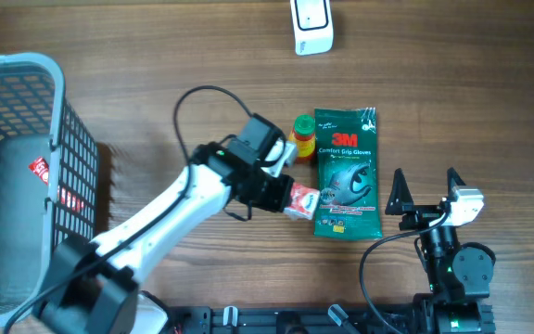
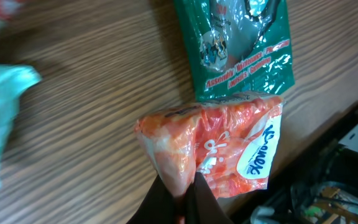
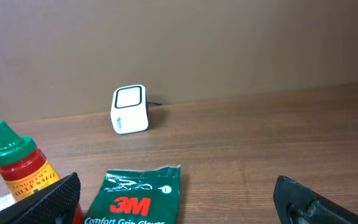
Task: Scan the item barcode
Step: 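Carry the snack box out and place it beside the wipes pack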
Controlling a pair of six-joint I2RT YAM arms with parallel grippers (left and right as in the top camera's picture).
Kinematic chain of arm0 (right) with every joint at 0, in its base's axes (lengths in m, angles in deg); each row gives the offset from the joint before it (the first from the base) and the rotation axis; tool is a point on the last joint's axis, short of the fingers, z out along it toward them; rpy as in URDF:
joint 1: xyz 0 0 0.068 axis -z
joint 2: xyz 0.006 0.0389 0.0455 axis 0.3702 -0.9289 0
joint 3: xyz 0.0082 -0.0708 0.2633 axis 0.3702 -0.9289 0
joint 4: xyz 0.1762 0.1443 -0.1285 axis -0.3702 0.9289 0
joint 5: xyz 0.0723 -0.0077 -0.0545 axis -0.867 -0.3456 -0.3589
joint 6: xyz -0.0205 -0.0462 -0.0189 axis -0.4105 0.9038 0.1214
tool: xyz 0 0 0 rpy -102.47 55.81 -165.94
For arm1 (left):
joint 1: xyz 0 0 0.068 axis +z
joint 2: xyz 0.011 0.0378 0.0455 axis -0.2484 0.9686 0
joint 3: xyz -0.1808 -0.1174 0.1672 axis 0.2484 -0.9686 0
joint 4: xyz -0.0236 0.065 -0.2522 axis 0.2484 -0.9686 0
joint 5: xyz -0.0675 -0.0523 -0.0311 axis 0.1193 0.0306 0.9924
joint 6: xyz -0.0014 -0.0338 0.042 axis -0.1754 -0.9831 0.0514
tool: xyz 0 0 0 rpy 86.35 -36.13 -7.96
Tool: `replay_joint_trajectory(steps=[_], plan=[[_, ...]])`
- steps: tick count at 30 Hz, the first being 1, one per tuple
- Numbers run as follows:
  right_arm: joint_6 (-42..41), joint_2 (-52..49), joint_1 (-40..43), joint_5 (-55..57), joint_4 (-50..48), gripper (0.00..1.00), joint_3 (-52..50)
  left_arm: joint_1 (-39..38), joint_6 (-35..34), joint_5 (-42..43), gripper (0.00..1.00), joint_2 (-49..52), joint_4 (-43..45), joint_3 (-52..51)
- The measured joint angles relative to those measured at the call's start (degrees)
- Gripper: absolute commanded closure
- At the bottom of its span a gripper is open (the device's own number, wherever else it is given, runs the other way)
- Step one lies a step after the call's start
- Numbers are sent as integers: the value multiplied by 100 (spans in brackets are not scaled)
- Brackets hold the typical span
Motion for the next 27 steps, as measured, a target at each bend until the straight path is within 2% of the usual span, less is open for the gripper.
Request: replay_joint_trajectory(steps=[9, 11, 15, 16, 18, 19, 20, 27], plan=[[0, 0, 0, 0, 0, 0, 0, -282, -247, -284, 96, 758, 748, 0], [-2, 2, 0, 0, 0, 0, 0, -282, -570, -588, 96, 787, 804, 0], [0, 2, 0, 0, 0, 0, 0, -282, -1784, -1462, 94, 793, 800, 0], [-2, 2, 0, 0, 0, 0, 0, -282, -2092, -1589, 92, 793, 802, 0], [0, 2, 0, 0, 0, 0, 0, -282, -2575, -1779, 78, 793, 820, 0], [0, 2, 0, 0, 0, 0, 0, -282, -2791, -1814, 64, 793, 826, 0], [-2, 2, 0, 0, 0, 0, 0, -282, -2898, -1904, 57, 793, 831, 0], [0, 2, 0, 0, 0, 0, 0, -280, -3331, -1993, 53, 717, 820, 0]])
